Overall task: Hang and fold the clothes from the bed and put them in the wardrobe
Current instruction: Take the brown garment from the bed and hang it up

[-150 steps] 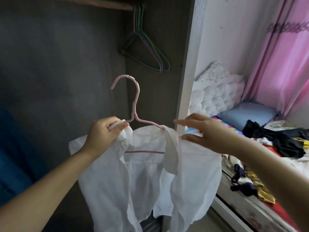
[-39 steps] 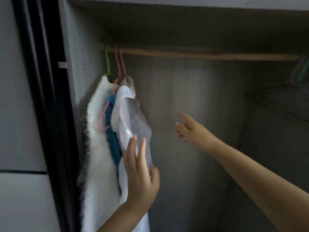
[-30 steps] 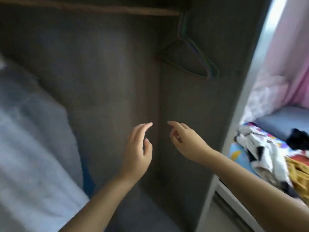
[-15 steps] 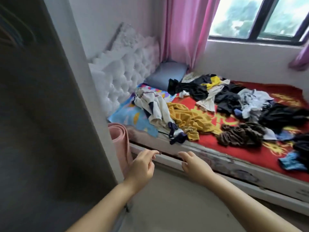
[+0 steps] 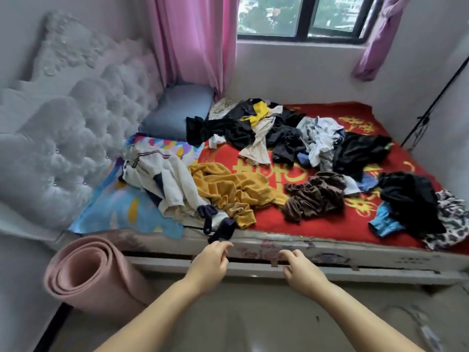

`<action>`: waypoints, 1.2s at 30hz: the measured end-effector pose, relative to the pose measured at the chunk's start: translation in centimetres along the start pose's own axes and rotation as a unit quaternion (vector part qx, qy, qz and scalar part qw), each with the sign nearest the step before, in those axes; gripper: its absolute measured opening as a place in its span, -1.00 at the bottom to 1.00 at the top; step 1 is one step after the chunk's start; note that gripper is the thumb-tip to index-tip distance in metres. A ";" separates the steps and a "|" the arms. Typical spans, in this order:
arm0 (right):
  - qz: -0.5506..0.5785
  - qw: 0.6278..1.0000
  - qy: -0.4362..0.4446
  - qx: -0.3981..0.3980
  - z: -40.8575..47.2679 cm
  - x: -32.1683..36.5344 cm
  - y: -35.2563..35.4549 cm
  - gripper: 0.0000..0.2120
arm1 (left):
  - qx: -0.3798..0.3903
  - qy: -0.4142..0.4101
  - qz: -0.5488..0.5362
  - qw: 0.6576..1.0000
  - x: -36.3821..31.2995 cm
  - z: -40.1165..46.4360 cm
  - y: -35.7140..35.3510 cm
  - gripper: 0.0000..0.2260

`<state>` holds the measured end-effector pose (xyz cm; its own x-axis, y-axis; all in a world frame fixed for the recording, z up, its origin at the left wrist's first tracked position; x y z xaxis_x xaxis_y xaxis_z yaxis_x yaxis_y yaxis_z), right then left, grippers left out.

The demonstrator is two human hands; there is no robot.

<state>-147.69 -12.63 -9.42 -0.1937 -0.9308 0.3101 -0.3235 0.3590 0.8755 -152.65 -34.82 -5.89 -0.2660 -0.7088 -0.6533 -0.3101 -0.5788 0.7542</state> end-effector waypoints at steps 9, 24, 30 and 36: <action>0.054 0.990 -0.129 0.010 6.3 -12.0 2.9 -0.58 | 0.131 -0.048 0.016 0.990 -4.9 15.2 -7.8 -0.71; 0.062 0.983 -0.155 0.073 29.8 -31.3 11.7 -0.61 | 0.225 0.007 0.044 0.973 -10.5 43.4 -22.1 -0.68; 0.130 0.967 -0.221 0.005 39.9 -37.5 9.3 -0.47 | 0.267 0.011 0.064 0.961 -7.9 52.6 -32.1 -0.64; 0.185 0.931 -0.298 -0.097 46.2 -43.3 5.1 -0.28 | 0.244 -0.017 0.167 0.955 -5.3 59.3 -41.4 -0.27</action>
<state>-183.77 32.67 -35.50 -0.7576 -0.5206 0.3938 0.0304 0.5746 0.8179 -192.51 16.80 -37.56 -0.4505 -0.8031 -0.3901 -0.5892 -0.0609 0.8057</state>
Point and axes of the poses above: each hand's wrist, its own z-axis towards the middle knuckle, its own y-axis out of the back of the hand, x = y × z, the point moved 8 cm from there along z, towards the middle knuckle, and after that the axes turned 1 degree about -z, right-handed, at the moved point
